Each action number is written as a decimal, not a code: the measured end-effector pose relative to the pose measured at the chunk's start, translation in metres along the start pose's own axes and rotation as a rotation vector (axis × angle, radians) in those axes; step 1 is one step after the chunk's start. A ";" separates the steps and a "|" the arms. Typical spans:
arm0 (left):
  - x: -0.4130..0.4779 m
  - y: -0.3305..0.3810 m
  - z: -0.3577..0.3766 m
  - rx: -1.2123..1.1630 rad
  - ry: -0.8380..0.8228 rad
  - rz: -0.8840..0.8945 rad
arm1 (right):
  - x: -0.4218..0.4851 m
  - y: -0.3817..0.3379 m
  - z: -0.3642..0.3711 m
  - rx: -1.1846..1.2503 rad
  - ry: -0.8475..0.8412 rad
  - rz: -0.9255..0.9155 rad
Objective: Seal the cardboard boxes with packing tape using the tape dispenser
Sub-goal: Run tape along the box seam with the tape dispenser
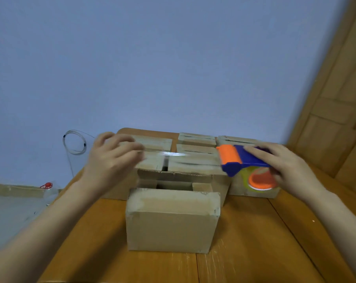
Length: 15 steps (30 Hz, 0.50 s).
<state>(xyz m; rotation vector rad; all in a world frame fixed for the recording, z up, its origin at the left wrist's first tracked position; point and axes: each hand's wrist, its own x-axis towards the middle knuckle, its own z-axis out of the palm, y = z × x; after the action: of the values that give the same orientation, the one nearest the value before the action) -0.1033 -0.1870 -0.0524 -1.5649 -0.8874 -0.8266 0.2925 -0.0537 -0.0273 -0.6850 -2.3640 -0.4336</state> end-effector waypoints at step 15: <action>0.029 0.038 -0.016 -0.180 -0.277 -0.886 | -0.028 0.017 0.010 0.030 0.103 0.160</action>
<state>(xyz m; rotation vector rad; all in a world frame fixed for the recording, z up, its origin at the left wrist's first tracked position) -0.0566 -0.2043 -0.0421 -1.4358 -1.8091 -1.3448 0.3161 -0.0454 -0.0511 -0.8111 -2.1963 -0.3538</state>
